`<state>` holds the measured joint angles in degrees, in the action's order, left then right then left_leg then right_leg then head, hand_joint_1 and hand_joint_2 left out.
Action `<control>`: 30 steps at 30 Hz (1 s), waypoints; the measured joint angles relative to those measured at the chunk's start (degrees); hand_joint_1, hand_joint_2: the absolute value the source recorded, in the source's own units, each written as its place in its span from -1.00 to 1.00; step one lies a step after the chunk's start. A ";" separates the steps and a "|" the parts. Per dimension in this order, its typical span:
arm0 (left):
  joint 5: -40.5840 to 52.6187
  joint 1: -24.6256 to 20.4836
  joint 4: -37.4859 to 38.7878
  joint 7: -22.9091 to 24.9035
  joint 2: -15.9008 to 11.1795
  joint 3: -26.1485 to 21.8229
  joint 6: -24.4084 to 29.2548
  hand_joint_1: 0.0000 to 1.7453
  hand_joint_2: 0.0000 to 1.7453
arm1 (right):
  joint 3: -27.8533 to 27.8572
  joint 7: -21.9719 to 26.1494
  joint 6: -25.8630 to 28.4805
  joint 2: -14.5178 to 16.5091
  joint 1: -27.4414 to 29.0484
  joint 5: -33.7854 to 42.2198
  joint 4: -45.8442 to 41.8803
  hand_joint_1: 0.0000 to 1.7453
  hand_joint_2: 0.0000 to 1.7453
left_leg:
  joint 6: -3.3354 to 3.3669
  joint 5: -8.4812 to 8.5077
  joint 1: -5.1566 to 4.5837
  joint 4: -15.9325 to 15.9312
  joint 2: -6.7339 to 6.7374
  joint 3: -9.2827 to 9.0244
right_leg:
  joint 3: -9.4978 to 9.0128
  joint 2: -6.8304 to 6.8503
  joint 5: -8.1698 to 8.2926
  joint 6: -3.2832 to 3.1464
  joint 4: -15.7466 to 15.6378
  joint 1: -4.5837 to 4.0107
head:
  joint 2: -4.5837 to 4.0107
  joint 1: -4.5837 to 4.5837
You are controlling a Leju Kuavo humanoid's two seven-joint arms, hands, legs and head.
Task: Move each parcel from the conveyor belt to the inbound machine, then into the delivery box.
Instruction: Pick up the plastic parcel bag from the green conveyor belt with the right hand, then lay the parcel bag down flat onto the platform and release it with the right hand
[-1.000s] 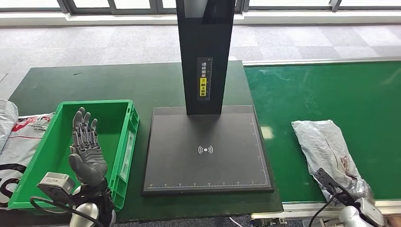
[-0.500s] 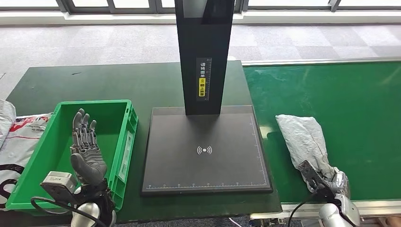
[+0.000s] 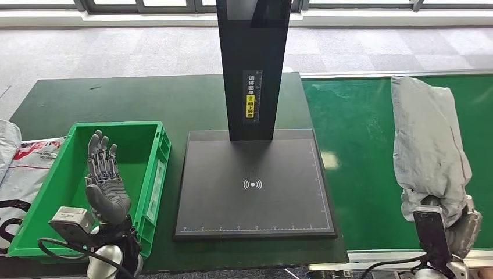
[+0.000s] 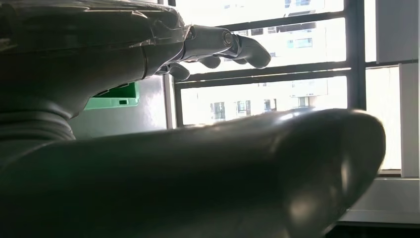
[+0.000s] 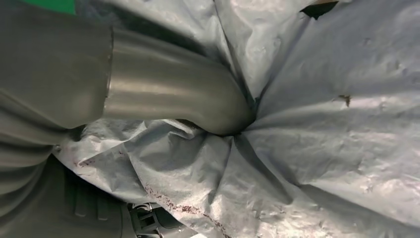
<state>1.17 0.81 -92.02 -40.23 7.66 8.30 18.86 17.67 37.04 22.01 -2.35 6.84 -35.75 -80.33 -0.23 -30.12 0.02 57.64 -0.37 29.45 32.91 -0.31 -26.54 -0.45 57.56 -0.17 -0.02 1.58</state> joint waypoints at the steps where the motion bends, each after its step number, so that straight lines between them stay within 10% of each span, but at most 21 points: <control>1: -0.04 -0.09 -0.01 -0.01 0.02 -0.13 0.00 -1.00 -1.00 | -0.77 0.66 1.27 0.86 1.63 -0.92 -3.62 1.00 1.00 | -0.01 -0.01 0.00 -0.01 0.01 0.00 | 0.00 0.00 -0.02 0.00 0.00 0.00 | 0.00 0.00; 8: -0.11 -0.96 -0.06 0.01 0.65 -1.08 0.19 -1.00 -1.00 | -13.47 -2.52 14.18 2.72 9.03 -7.33 -22.53 1.00 1.00 | -0.04 0.02 0.00 -0.01 0.11 -0.07 | 0.01 -0.07 -0.02 -0.01 0.06 -0.01 | 0.00 0.02; 19: -0.12 -2.96 1.02 0.01 1.65 -1.26 -0.17 -1.00 -1.00 | -22.65 -11.40 7.81 2.64 9.03 -10.46 -25.87 1.00 1.00 | -0.03 0.03 -0.04 -0.01 0.12 -0.15 | -0.01 -0.09 0.01 -0.01 0.06 0.02 | 0.00 0.02; 24: -0.04 -5.56 3.38 0.01 2.61 -1.26 -1.01 -1.00 -1.00 | -26.46 -16.95 -2.60 2.84 4.12 -12.04 -16.91 1.00 1.00 | -0.04 0.05 -0.01 -0.01 0.27 -0.12 | -0.02 -0.25 0.06 -0.05 0.06 0.01 | 0.00 0.02; 30: -0.64 -7.97 5.65 0.01 4.19 -1.24 0.59 -1.00 -1.00 | -34.07 -12.44 -4.80 6.83 -6.27 -8.96 8.82 1.00 1.00 | -0.23 0.23 0.04 -0.01 0.31 -0.36 | 0.09 -0.28 0.21 -0.19 0.14 0.00 | 0.00 0.01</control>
<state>0.53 -7.16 -86.37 -40.22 11.86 7.06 19.45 -16.40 24.60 17.21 4.48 0.56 -44.71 -71.51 -0.46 -29.89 0.06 57.63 -0.06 29.10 33.00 -0.59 -26.34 -0.63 57.70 -0.17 -0.02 1.59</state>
